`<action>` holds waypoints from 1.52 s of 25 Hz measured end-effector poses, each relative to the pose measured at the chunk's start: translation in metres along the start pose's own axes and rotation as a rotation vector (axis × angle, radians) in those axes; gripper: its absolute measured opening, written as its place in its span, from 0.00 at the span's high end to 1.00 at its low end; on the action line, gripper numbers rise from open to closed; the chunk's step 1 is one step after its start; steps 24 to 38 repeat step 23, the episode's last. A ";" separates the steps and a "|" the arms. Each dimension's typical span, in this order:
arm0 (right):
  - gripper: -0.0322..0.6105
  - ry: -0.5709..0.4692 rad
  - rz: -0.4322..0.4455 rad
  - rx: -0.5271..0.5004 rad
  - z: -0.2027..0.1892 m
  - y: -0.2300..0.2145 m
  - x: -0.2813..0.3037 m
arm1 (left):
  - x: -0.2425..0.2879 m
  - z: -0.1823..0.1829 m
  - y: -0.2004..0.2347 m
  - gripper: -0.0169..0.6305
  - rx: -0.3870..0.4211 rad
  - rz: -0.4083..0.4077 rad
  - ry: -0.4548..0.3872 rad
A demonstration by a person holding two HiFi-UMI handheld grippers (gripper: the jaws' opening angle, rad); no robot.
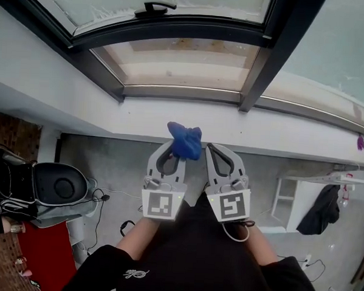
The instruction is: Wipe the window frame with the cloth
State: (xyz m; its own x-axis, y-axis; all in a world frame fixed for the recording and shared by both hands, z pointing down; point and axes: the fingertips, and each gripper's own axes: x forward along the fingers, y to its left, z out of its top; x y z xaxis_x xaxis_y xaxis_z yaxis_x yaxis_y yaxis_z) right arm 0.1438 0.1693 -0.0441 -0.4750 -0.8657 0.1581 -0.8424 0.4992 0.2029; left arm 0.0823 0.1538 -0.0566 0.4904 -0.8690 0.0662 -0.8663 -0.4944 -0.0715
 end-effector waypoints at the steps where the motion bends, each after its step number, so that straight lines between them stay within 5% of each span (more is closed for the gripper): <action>1: 0.94 -0.003 0.004 0.004 -0.001 0.000 -0.001 | 0.000 0.001 -0.002 0.89 -0.003 0.004 -0.002; 38: 0.94 -0.013 -0.022 0.014 -0.011 -0.008 -0.005 | 0.002 -0.010 -0.012 0.89 0.004 -0.013 0.029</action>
